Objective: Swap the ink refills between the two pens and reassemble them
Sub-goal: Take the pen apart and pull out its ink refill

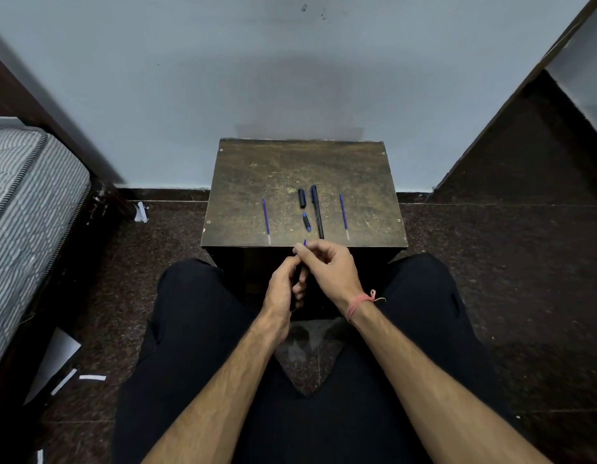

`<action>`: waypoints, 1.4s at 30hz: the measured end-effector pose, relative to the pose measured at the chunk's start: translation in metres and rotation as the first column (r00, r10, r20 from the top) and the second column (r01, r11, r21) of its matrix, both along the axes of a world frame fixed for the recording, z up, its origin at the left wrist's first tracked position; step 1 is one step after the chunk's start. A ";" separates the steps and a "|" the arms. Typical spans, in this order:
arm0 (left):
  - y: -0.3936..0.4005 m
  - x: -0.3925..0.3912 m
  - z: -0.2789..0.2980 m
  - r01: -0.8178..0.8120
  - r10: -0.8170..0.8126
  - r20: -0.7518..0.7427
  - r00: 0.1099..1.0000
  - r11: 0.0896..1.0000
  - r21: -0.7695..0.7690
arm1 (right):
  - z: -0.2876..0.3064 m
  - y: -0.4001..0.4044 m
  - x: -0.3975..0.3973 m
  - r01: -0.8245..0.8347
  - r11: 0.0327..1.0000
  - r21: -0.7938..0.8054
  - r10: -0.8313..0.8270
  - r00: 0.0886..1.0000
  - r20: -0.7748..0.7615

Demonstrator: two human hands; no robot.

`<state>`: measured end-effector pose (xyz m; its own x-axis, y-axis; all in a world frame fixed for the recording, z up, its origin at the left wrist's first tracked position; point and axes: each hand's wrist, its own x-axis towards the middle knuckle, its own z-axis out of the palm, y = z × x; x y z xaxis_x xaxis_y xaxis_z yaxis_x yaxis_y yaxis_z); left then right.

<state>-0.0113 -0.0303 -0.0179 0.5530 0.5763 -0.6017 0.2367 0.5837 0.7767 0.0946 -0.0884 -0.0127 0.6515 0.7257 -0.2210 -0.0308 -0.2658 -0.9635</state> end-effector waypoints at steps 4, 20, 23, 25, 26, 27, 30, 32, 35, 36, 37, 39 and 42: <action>-0.001 0.000 0.003 0.005 -0.005 0.002 1.000 1.000 0.013 | 0.004 0.000 0.006 -0.011 0.999 0.031 0.014 0.997 -0.081; 0.003 -0.003 0.003 -0.062 0.062 0.053 0.997 0.998 0.003 | 0.009 0.027 0.020 -0.020 1.000 0.023 0.020 0.999 -0.032; 0.004 -0.002 0.003 -0.100 0.100 0.058 0.993 0.995 -0.011 | 0.013 0.047 0.031 0.085 0.996 0.039 -0.084 0.996 -0.038; 0.004 -0.001 0.003 -0.114 0.113 0.048 0.992 0.993 0.024 | 0.015 0.058 0.036 0.116 0.993 0.018 -0.115 0.993 -0.017; 0.003 -0.001 0.003 -0.115 0.113 0.042 0.993 0.992 0.044 | 0.016 0.064 0.038 0.129 0.992 0.006 -0.129 0.992 -0.001; 0.003 -0.001 0.004 -0.115 0.113 0.035 0.993 0.992 0.060 | 0.016 0.071 0.039 0.142 0.990 -0.012 -0.142 0.990 0.021; 0.004 -0.002 0.006 -0.128 0.127 0.024 0.992 0.989 0.078 | 0.012 0.092 0.042 0.173 0.979 -0.106 -0.159 0.979 0.126; 0.005 -0.002 0.006 -0.147 0.145 0.026 0.989 0.987 0.067 | 0.006 0.104 0.043 0.178 0.968 -0.178 -0.141 0.969 0.205; 0.007 -0.004 0.005 -0.161 0.159 0.025 0.987 0.985 0.070 | 0.000 0.114 0.039 0.154 0.958 -0.243 -0.088 0.962 0.260; 0.008 -0.005 0.005 -0.161 0.160 0.025 0.987 0.984 0.071 | -0.001 0.116 0.037 0.140 0.957 -0.256 -0.069 0.961 0.269; 0.008 -0.005 0.006 -0.162 0.161 0.027 0.987 0.984 0.068 | -0.002 0.118 0.035 0.126 0.955 -0.267 -0.048 0.959 0.280; 0.008 -0.004 0.007 -0.166 0.164 0.027 0.986 0.984 0.061 | -0.003 0.123 0.032 0.101 0.951 -0.292 -0.004 0.948 0.317; 0.008 -0.005 0.008 -0.177 0.176 0.019 0.984 0.983 0.053 | -0.002 0.128 0.031 0.086 0.942 -0.323 0.055 0.914 0.403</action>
